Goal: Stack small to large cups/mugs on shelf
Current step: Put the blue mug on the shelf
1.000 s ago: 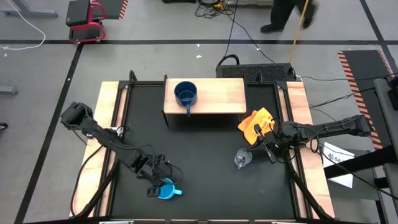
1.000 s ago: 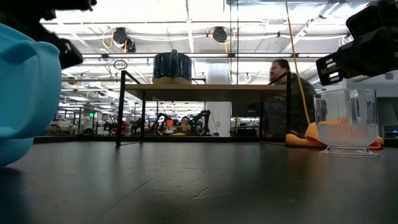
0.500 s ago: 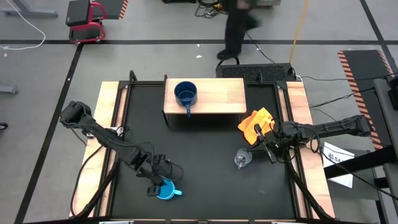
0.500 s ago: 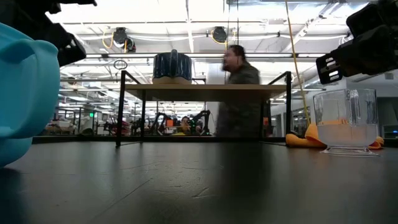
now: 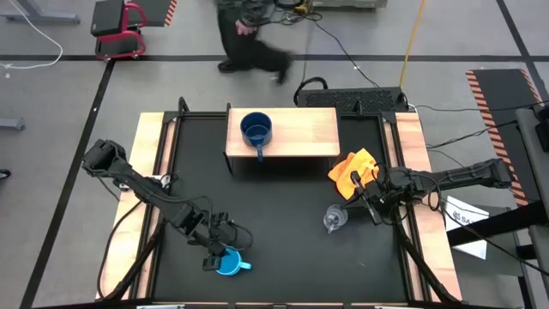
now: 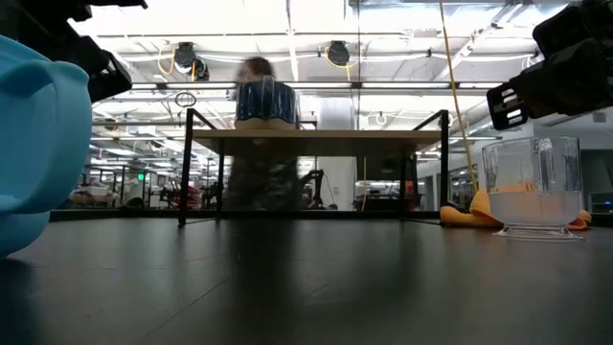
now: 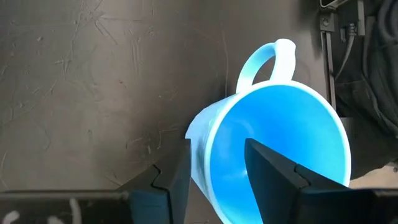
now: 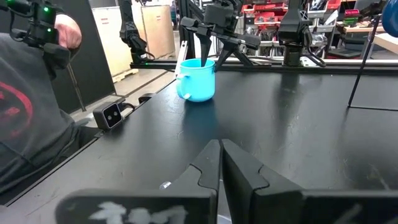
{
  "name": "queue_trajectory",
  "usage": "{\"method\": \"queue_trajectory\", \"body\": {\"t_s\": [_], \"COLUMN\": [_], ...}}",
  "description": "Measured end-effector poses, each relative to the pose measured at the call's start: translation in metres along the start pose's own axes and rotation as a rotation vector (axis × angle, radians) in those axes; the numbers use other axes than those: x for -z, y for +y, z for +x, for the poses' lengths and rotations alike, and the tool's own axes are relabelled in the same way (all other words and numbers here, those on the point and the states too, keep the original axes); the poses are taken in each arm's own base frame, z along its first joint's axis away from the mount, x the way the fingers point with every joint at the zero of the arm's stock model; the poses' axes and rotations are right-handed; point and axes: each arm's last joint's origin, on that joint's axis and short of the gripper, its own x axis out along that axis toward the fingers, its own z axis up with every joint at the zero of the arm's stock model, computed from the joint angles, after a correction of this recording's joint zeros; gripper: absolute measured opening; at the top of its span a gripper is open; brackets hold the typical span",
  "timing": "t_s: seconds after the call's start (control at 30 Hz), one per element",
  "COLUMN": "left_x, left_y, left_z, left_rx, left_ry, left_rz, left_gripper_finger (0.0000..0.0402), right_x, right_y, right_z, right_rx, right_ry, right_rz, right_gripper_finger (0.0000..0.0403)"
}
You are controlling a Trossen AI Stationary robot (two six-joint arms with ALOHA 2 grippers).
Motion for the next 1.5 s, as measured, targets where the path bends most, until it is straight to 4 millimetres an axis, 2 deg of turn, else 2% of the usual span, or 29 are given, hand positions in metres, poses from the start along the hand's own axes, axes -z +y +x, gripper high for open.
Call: {"method": "queue_trajectory", "body": {"t_s": [0.2, 0.7, 0.87, 1.23, 1.5], "left_x": [0.0, 0.0, 0.001, -0.01, -0.015], "left_y": [0.0, -0.001, -0.002, -0.009, 0.003], "left_z": [0.0, 0.0, 0.0, -0.001, -0.009], "left_rx": [-0.007, 0.016, 0.02, 0.059, 0.027], "left_ry": [-0.005, 0.006, 0.005, -0.12, -0.132], "left_rz": [0.018, 0.068, 0.148, 0.331, 0.382], "left_gripper_finger": [0.0137, 0.0009, 0.002, 0.0006, 0.0005], "right_x": [0.0, 0.0, 0.0, 0.0, 0.0], "right_y": [0.0, 0.0, 0.0, 0.0, 0.0], "right_z": [0.0, 0.0, 0.0, 0.0, 0.0], "right_rx": [0.0, 0.0, 0.0, -0.001, 0.0], "right_ry": [0.0, 0.0, 0.001, 0.001, 0.002], "right_rz": [0.0, -0.002, -0.002, -0.002, -0.001], "right_gripper_finger": [0.0009, 0.0009, 0.0009, 0.0009, 0.0009]}}
